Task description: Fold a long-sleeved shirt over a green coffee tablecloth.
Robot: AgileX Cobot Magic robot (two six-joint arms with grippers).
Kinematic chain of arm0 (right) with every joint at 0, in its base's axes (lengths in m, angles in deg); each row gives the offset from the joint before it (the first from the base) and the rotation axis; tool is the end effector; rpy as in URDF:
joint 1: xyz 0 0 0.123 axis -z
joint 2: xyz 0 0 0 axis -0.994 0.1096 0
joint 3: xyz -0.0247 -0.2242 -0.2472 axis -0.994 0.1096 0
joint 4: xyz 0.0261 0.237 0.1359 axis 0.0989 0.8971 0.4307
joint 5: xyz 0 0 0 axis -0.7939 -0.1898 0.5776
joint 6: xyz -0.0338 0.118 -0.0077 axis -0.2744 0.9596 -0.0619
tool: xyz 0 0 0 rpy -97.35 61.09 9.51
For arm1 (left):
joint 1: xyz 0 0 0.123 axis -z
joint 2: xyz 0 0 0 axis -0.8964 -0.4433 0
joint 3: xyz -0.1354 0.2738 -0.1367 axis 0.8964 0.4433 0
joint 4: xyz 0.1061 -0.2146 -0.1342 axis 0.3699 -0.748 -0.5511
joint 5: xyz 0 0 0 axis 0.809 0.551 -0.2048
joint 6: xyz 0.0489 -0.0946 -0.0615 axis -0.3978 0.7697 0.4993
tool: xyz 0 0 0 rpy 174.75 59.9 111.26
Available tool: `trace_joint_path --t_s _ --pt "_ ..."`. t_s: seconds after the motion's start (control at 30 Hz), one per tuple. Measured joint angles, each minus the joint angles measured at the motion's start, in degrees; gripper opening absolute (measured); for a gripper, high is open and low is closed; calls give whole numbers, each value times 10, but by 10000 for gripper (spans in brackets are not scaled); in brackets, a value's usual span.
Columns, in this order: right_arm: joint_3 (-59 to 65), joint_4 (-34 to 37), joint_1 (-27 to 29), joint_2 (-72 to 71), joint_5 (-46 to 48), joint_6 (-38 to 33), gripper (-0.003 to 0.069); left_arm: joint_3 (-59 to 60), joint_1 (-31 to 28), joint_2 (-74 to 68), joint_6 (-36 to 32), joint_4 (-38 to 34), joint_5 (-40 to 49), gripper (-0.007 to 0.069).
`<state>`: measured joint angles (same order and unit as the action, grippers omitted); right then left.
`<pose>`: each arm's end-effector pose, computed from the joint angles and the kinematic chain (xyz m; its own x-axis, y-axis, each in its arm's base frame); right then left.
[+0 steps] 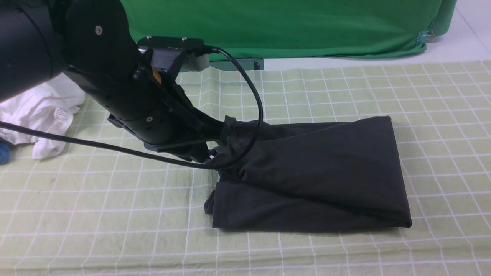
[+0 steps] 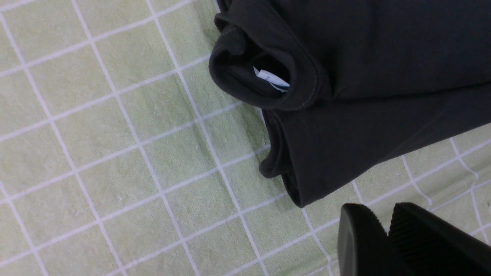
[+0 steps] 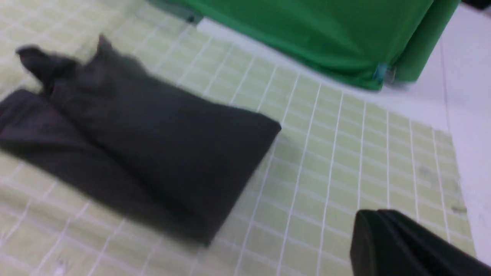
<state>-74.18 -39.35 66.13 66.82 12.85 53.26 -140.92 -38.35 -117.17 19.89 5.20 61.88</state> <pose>0.0199 0.0071 0.3640 -0.2049 -0.2565 -0.9446 -0.3505 0.9203 -0.1738 0.2978 -0.1591 0.3180 -0.8929 0.2713 -0.3593 0.3499 0.9204 -0.1747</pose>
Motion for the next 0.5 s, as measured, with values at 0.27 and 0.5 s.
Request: trace_joint_path --t_s 0.27,0.5 --pt "225 0 0 -32 -389 15 -4 0 0 0 -23 0 -7 10" --pt "263 0 0 0 -466 17 1 0 0 0 -23 0 -19 11"
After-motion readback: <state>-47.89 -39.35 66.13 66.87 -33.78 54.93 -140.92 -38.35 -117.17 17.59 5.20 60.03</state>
